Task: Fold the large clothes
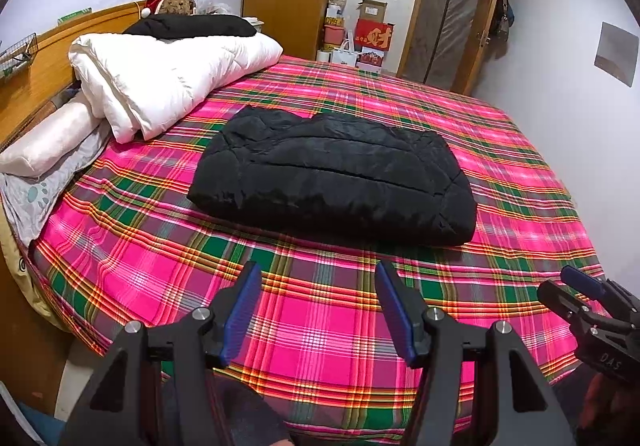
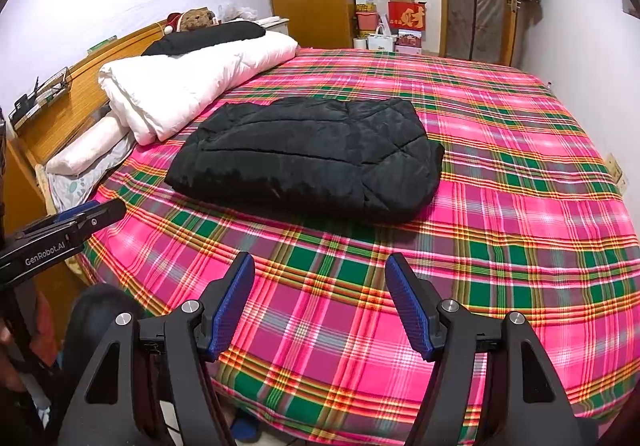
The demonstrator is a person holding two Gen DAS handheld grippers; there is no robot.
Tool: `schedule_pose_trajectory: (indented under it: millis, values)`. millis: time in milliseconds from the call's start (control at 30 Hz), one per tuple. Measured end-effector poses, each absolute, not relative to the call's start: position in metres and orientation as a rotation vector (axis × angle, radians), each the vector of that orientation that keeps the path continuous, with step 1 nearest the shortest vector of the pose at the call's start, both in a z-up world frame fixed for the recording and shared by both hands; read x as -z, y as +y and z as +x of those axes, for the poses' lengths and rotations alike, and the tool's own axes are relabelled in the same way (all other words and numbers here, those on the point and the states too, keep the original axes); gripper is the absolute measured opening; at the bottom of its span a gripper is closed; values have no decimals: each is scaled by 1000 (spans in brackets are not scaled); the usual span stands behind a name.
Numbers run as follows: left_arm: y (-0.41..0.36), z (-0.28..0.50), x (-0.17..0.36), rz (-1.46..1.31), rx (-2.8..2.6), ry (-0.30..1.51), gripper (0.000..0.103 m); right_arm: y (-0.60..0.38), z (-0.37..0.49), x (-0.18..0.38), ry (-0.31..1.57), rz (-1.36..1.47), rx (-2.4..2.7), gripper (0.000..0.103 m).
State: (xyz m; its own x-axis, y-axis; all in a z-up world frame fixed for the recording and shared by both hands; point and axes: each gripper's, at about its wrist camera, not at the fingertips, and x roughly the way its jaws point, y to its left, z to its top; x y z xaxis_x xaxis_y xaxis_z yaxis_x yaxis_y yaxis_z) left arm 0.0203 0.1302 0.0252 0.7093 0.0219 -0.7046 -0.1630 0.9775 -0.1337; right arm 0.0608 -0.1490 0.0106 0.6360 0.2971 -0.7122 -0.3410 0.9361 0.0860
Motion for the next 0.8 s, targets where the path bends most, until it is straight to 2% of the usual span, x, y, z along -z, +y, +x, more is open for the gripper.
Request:
schedule_pose_trajectory:
  millis: [800]
  values:
    - [131,16,-27,-215,-100,781,61,-152,57,-10,802,-53,-363,68]
